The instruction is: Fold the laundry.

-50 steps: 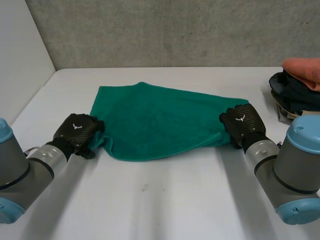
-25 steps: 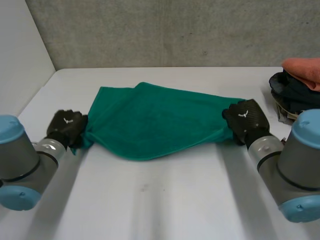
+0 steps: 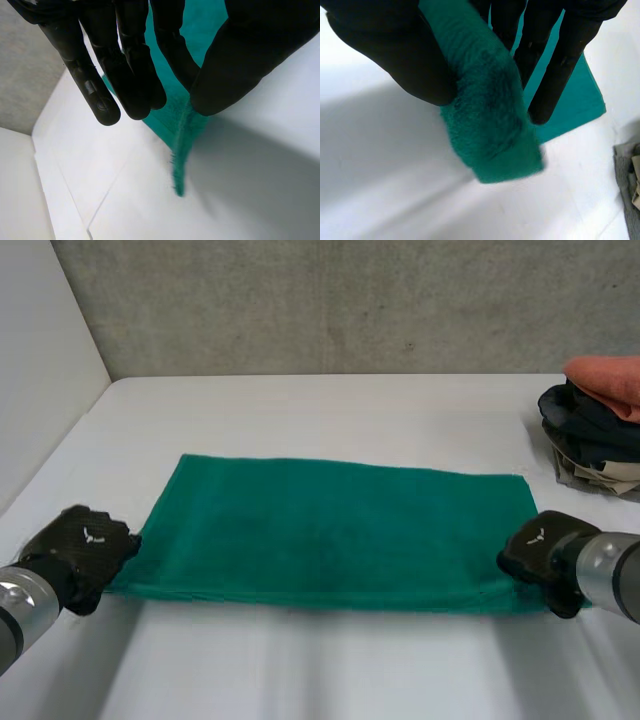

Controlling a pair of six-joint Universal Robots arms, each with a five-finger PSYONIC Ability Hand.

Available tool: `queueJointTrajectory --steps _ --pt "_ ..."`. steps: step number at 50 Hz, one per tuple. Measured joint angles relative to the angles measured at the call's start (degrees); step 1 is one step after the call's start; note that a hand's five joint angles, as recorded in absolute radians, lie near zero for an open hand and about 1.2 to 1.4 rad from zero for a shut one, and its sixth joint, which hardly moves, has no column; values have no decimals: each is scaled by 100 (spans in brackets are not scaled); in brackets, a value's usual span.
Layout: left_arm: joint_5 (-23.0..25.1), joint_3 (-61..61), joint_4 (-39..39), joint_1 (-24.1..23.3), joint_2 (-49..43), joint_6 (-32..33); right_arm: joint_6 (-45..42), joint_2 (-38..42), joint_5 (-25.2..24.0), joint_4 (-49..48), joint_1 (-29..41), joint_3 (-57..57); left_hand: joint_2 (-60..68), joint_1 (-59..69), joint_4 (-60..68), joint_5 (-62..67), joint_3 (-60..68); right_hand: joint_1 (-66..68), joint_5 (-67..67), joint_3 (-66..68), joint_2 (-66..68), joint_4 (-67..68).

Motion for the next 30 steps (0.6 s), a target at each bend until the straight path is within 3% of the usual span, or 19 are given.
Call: queueJointTrajectory --steps 7,13,17,28,30 --pt "46 299 1037 -208 -615 152 79 296 -10 -669 -145 -194 4 0 4 0 3 0 0 0 0 0" --pt "12 1258 2880 -758 -1909 -161 604 1037 148 -2045 -120 -688 5 0 4 0 3 0 20 0 0 0" --pt "-60 2060 3514 -984 -2815 -283 762 1574 301 -2689 -101 -1054 11 0 5 0 6 0 21 0 0 0" --pt "-451 4621 3701 -1388 -5068 -289 667 2912 774 -3598 -41 -2200 14 0 6 0 10 0 -14 -36 -26 -38" --pt "-480 4987 3697 -1402 -5355 -288 623 3082 814 -3714 -24 -2363 14 0 6 0 10 -698 -775 -809 -761 -831"
